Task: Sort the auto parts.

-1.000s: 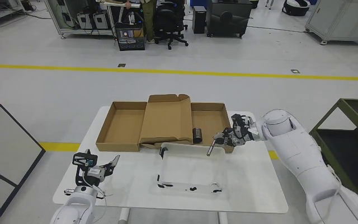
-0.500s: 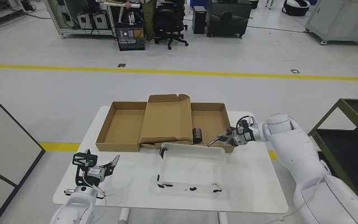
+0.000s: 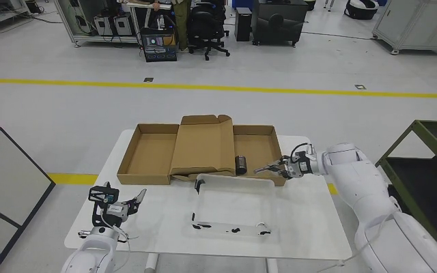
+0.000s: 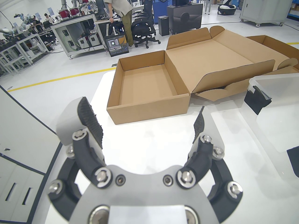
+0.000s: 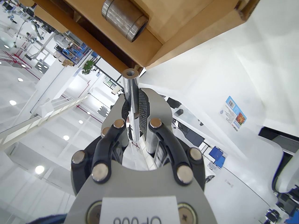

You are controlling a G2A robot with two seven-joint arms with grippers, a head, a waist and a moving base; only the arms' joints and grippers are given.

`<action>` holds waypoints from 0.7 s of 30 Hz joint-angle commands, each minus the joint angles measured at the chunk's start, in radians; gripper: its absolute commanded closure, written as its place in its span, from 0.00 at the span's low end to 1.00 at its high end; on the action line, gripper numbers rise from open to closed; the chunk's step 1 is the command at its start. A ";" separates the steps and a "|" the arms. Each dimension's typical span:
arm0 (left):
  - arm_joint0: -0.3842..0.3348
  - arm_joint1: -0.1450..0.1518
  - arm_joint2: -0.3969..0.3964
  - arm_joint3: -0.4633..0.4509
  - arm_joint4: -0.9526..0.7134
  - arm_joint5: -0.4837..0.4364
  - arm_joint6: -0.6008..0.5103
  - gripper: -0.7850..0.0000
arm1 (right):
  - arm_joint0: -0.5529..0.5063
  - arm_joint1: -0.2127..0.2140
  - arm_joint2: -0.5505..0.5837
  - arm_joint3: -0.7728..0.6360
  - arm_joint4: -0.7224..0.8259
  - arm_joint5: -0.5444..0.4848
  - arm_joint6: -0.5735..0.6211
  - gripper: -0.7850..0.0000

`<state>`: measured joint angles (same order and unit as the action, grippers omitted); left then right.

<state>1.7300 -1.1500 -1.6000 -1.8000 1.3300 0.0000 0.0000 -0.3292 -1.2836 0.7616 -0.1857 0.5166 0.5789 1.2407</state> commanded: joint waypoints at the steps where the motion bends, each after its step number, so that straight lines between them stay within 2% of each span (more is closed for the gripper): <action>1: 0.000 0.000 0.000 0.000 0.000 0.000 0.000 0.00 | -0.002 -0.001 0.002 0.003 0.001 0.012 -0.012 1.00; 4: 0.000 0.000 0.000 0.000 0.000 0.000 0.000 0.00 | -0.007 -0.003 0.007 0.006 0.008 0.020 -0.020 1.00; 7: 0.000 0.000 0.000 0.000 0.000 0.000 0.000 0.00 | -0.012 -0.004 0.012 0.011 0.017 0.030 -0.030 0.93; 13: 0.000 0.000 0.000 0.000 0.000 0.000 0.000 0.00 | -0.015 -0.004 0.019 0.012 0.029 0.039 -0.039 0.91; 17: 0.000 0.000 0.000 0.000 0.000 0.000 0.000 0.00 | -0.012 -0.003 0.021 0.009 0.032 0.039 -0.038 0.76; 21: 0.000 0.000 0.000 0.000 0.000 0.000 0.000 0.00 | -0.005 -0.001 0.020 0.006 0.029 0.028 -0.027 0.73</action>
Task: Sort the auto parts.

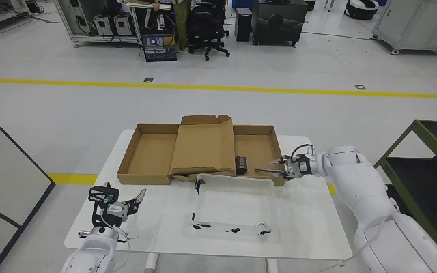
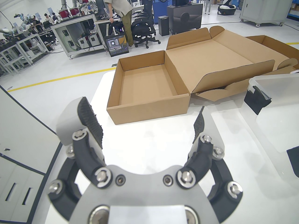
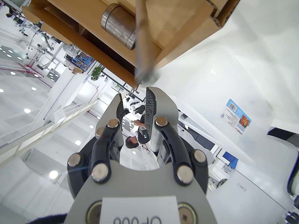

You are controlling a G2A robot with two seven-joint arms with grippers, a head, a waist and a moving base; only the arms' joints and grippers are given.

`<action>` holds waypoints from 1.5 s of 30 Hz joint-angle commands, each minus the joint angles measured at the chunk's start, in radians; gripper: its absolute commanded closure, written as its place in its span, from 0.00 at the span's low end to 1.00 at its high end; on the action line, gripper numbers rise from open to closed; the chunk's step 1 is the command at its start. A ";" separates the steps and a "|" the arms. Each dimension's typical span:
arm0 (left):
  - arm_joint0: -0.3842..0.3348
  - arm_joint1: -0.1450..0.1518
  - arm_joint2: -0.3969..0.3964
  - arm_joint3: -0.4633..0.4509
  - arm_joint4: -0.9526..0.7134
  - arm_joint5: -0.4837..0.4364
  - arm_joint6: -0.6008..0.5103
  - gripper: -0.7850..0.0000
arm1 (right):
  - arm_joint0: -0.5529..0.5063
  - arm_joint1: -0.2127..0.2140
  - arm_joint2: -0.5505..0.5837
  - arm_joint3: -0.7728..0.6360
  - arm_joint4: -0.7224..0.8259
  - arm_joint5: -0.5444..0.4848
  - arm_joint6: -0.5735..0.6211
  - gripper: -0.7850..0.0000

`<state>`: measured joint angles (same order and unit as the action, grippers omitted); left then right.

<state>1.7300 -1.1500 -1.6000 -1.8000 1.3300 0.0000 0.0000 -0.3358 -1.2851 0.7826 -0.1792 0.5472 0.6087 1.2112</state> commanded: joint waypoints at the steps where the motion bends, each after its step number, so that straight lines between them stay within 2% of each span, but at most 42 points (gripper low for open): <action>1: 0.000 0.000 0.000 0.000 0.000 0.000 0.000 0.00 | 0.003 0.001 -0.001 -0.003 -0.003 -0.007 0.007 0.73; 6: 0.000 0.000 0.000 0.000 0.000 0.000 0.000 0.00 | 0.020 0.008 -0.001 -0.025 -0.028 -0.071 0.051 0.72; 13: 0.000 0.000 0.000 0.000 0.000 0.000 0.000 0.00 | 0.038 0.020 -0.009 -0.112 -0.096 -0.265 0.089 0.68; 17: 0.000 0.000 0.000 0.000 0.000 0.000 0.000 0.00 | 0.033 0.031 -0.008 -0.205 -0.140 -0.342 0.040 0.67; 21: 0.000 0.000 0.000 0.000 0.000 0.000 0.000 0.00 | -0.020 0.058 0.010 -0.379 -0.191 -0.397 -0.036 0.69; 24: 0.000 0.000 0.000 0.000 0.000 0.000 0.000 0.00 | -0.111 0.100 0.051 -0.598 -0.255 -0.375 -0.160 0.66; 26: 0.000 0.000 0.000 0.000 0.000 0.000 0.000 0.00 | -0.214 0.139 0.101 -0.812 -0.311 -0.329 -0.236 0.65; 30: 0.000 0.000 0.000 0.000 0.000 0.000 0.000 0.00 | -0.513 0.226 0.275 -1.309 -0.464 -0.205 -0.410 0.62; 31: 0.000 0.000 0.000 0.000 0.000 0.000 0.000 0.00 | -0.596 0.244 0.323 -1.421 -0.491 -0.195 -0.430 0.57; 34: 0.000 0.000 0.000 0.000 0.000 0.000 0.000 0.00 | -0.809 0.282 0.454 -1.658 -0.564 -0.209 -0.472 0.57; 37: 0.000 0.000 0.000 0.000 0.000 0.000 0.000 0.00 | -0.968 0.302 0.544 -1.799 -0.604 -0.283 -0.500 0.50; 38: 0.000 0.000 0.000 0.000 0.000 0.000 0.000 0.00 | -0.995 0.304 0.561 -1.818 -0.606 -0.305 -0.502 0.15; 39: 0.000 0.000 0.000 0.000 0.000 0.000 0.000 0.00 | -0.995 0.304 0.561 -1.818 -0.606 -0.305 -0.502 0.00; 45: 0.000 0.000 0.000 0.000 0.000 0.000 0.000 0.00 | -0.995 0.304 0.561 -1.818 -0.606 -0.305 -0.502 0.00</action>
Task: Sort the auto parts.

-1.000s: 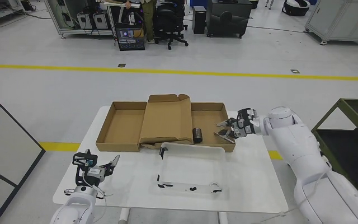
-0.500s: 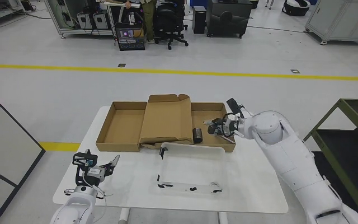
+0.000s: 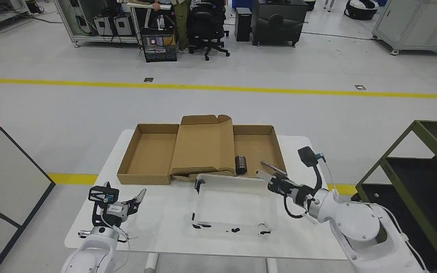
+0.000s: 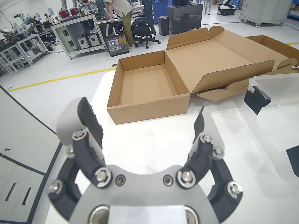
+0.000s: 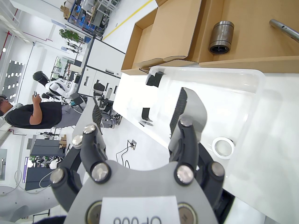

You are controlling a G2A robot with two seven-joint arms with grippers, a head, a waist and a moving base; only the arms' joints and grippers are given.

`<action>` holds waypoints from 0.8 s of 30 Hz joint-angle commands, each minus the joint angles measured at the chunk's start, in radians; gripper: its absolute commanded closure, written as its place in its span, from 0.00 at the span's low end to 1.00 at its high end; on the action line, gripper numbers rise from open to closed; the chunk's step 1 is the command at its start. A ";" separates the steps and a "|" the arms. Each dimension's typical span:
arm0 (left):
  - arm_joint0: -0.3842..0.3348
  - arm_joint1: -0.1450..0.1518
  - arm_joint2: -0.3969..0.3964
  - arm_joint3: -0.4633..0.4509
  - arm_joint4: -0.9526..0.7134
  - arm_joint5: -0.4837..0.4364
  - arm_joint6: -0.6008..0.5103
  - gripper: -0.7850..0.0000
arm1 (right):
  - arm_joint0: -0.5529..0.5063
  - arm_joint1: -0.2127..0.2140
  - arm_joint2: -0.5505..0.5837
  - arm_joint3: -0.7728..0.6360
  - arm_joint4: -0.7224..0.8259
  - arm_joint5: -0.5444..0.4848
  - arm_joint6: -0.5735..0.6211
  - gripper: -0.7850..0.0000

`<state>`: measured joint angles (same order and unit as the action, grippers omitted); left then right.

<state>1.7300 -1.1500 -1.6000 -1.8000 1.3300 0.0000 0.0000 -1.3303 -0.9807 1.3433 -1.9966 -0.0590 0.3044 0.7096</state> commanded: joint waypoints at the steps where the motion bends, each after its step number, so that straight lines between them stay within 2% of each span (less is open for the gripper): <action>1: 0.000 0.000 0.000 0.000 0.000 0.000 0.000 0.00 | -0.001 0.000 0.000 0.000 0.000 0.000 0.000 0.00; 10: 0.000 0.000 0.000 0.000 0.000 0.000 0.000 0.00 | -0.009 0.000 -0.006 0.003 -0.002 -0.017 0.004 0.00; 13: 0.000 0.000 0.000 0.000 0.000 0.000 0.000 0.00 | -0.008 0.010 -0.025 0.003 -0.122 -0.034 0.084 0.00; 18: 0.000 0.000 0.000 0.000 0.000 0.000 0.000 0.00 | 0.025 0.011 -0.155 -0.019 -0.414 -0.026 0.110 0.00; 22: 0.000 0.000 0.000 0.000 0.000 0.000 0.000 0.00 | 0.065 0.001 -0.216 -0.014 -0.469 -0.012 0.119 0.00; 24: 0.000 0.000 0.000 0.000 0.000 0.000 0.000 0.00 | 0.076 -0.001 -0.222 -0.026 -0.536 0.022 0.076 0.00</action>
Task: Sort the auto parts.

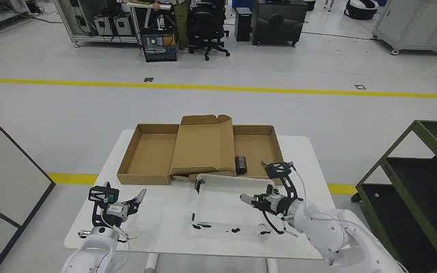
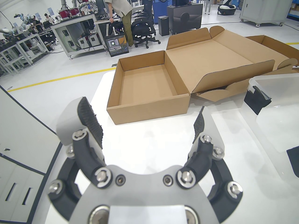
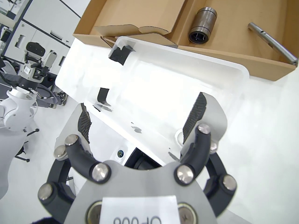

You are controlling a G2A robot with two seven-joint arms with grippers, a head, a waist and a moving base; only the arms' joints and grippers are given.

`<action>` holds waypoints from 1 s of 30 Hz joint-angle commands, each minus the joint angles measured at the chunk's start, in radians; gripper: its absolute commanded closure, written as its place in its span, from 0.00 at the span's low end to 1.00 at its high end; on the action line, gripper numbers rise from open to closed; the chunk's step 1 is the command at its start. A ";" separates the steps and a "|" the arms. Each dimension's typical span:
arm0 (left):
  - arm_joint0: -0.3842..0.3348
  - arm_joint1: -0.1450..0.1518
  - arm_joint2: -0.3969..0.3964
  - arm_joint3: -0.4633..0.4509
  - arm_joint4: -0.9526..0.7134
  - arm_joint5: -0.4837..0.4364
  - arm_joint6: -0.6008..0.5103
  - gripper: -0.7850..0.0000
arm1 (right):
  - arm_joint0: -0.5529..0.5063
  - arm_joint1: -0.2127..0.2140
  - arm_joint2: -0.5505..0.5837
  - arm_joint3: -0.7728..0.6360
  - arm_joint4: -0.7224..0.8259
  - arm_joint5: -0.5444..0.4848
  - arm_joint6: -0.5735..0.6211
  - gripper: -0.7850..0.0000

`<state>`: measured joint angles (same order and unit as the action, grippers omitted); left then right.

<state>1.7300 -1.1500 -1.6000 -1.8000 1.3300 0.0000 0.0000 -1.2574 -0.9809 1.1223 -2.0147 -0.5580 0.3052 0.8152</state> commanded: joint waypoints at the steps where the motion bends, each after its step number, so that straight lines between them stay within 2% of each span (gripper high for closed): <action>1: 0.000 0.000 0.000 0.000 0.000 0.000 0.000 0.00 | 0.001 -0.002 -0.001 -0.013 -0.048 0.030 -0.043 0.00; 8: 0.000 0.000 0.000 0.000 0.000 0.000 0.000 0.00 | 0.002 -0.004 0.004 -0.001 -0.020 0.017 -0.052 0.00; 11: 0.000 0.000 0.000 0.000 0.000 0.000 0.000 0.00 | 0.042 -0.009 -0.015 0.038 0.023 -0.021 0.036 0.00; 15: 0.000 0.000 0.000 0.000 0.000 0.000 0.000 0.00 | 0.106 -0.025 -0.083 0.091 0.017 -0.003 0.075 0.00; 16: 0.000 0.000 0.000 0.000 0.000 0.000 0.000 0.00 | 0.126 -0.030 -0.095 0.111 0.030 0.006 0.086 0.12; 17: 0.000 0.000 0.000 0.000 0.000 0.000 0.000 0.00 | 0.147 -0.036 -0.106 0.136 0.053 0.020 0.100 0.19; 19: 0.000 0.000 0.000 0.000 0.000 0.000 0.000 0.00 | 0.194 -0.048 -0.126 0.186 0.116 0.039 0.140 0.25; 20: 0.000 0.000 0.000 0.000 0.000 0.000 0.000 0.00 | 0.217 -0.054 -0.135 0.213 0.152 0.040 0.159 0.24; 21: 0.000 0.000 0.000 0.000 0.000 0.000 0.000 0.00 | 0.238 -0.060 -0.144 0.240 0.174 0.042 0.174 0.11; 22: 0.000 0.000 0.000 0.000 0.000 0.000 0.000 0.00 | 0.257 -0.065 -0.156 0.264 0.192 0.044 0.186 0.04; 23: 0.000 0.000 0.000 0.000 0.000 0.000 0.000 0.00 | 0.273 -0.070 -0.168 0.288 0.208 0.047 0.197 0.02; 25: 0.000 0.000 0.000 0.000 0.000 0.000 0.000 0.00 | 0.302 -0.080 -0.192 0.329 0.236 0.052 0.220 0.02; 27: 0.000 0.000 0.000 0.000 0.000 0.000 0.000 0.00 | 0.326 -0.089 -0.211 0.369 0.256 0.062 0.233 0.13; 28: 0.000 0.000 0.000 0.000 0.000 0.000 0.000 0.00 | 0.337 -0.093 -0.221 0.386 0.263 0.071 0.241 0.15; 29: 0.000 0.000 0.000 0.000 0.000 0.000 0.000 0.00 | 0.348 -0.097 -0.230 0.401 0.270 0.076 0.250 0.10; 30: 0.000 0.000 0.000 0.000 0.000 0.000 0.000 0.00 | 0.359 -0.100 -0.239 0.415 0.269 0.081 0.256 0.00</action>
<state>1.7300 -1.1500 -1.6000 -1.8000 1.3300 0.0000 0.0000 -0.9093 -1.0781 0.8914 -1.6137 -0.2888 0.3818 1.0649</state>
